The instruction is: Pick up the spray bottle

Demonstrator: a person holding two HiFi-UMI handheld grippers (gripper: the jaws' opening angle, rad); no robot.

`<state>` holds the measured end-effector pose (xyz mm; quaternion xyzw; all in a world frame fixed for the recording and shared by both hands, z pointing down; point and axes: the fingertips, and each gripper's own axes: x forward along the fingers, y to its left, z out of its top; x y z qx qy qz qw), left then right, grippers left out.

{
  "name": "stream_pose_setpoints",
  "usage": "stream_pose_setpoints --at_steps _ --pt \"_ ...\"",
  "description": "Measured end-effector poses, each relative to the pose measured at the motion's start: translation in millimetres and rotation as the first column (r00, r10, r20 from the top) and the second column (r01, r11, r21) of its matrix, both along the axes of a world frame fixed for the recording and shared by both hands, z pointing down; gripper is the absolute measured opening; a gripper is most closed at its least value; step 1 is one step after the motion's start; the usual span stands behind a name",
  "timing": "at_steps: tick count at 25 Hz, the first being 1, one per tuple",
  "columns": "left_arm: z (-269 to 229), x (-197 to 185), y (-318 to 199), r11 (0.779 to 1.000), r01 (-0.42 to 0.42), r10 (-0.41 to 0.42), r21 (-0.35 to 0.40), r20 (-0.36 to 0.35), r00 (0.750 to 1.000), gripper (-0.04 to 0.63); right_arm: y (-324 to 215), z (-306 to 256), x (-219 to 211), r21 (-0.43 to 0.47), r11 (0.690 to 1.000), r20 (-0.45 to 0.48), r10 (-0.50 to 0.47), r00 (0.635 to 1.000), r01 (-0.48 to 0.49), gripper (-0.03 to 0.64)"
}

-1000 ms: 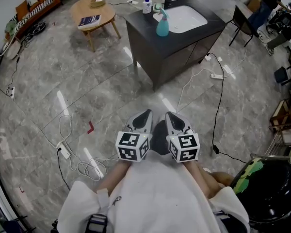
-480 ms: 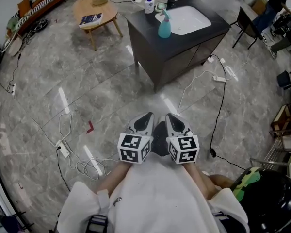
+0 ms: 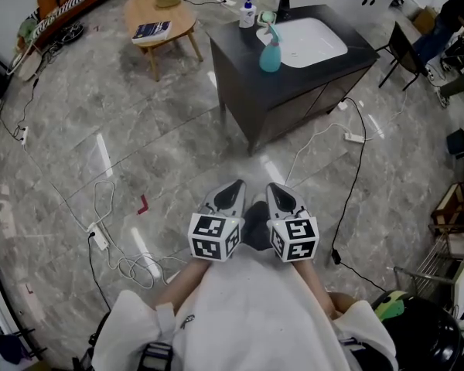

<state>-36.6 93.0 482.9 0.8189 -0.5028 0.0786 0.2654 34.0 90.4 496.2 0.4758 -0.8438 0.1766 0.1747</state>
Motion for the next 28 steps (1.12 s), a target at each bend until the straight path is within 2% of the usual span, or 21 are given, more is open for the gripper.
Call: stream_pose_setpoints --at_steps 15,28 --pt "1 20 -66 1.000 0.004 -0.004 -0.012 0.015 1.000 0.029 -65 7 18 -0.026 0.999 0.007 -0.020 1.000 0.020 0.026" --pt "-4 54 -120 1.000 0.008 -0.007 -0.003 0.040 0.999 0.029 -122 4 47 -0.019 0.999 0.028 -0.044 0.999 0.044 0.026"
